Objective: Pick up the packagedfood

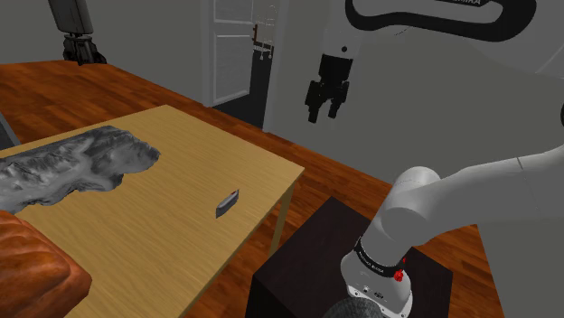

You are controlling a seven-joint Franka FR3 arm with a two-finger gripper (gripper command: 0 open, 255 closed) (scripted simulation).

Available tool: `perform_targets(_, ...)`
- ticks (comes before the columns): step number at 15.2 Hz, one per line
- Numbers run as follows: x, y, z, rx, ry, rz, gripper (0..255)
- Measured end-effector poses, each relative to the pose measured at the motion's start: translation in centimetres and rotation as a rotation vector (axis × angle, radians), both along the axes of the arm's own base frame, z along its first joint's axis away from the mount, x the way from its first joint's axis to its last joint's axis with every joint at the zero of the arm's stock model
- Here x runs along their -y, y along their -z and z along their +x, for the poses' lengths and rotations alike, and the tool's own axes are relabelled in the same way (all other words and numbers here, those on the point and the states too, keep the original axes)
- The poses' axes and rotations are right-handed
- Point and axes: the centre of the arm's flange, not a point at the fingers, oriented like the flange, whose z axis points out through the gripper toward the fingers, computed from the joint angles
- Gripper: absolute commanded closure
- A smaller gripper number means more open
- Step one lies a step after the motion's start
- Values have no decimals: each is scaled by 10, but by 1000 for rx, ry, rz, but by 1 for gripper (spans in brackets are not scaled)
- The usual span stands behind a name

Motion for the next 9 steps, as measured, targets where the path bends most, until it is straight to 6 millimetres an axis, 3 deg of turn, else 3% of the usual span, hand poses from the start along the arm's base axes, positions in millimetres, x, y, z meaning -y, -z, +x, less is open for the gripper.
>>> perform_targets(3,-11,9,2,0,50,-5,0)
perform_targets(5,-29,27,0,-1,129,-12,0)
perform_targets(9,-64,62,15,-4,305,-27,0)
